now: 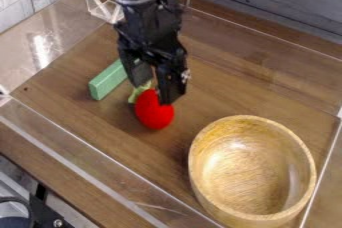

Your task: Move the red object to the right side of the table

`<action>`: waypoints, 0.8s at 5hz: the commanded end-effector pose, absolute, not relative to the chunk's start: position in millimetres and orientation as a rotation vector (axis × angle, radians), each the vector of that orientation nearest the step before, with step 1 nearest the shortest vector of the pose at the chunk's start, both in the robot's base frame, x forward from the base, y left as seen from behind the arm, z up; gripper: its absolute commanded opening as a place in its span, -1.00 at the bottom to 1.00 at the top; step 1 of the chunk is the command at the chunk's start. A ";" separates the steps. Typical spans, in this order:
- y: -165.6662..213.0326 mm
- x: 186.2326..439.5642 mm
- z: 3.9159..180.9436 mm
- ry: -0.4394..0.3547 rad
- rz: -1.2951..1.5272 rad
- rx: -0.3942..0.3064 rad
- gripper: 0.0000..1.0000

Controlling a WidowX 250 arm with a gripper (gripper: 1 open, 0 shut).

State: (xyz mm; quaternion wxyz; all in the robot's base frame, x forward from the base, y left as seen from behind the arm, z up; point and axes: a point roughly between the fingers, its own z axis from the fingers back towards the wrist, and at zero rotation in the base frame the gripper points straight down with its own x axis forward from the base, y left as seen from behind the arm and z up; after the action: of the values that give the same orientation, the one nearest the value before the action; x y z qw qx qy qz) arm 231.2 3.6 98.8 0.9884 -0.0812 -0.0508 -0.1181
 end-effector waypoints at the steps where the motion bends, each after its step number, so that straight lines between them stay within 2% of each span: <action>1: 4.4 232.5 91.9 -0.134 -0.209 -0.170 1.00; 3: 13.7 220.1 103.6 -0.131 -0.182 -0.157 1.00; 4: 21.7 224.2 106.9 -0.132 -0.140 -0.152 -1.00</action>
State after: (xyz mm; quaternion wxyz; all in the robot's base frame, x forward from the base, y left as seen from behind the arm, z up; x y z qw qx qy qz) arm 216.9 18.5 97.3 0.9931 -0.0815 -0.0464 -0.0708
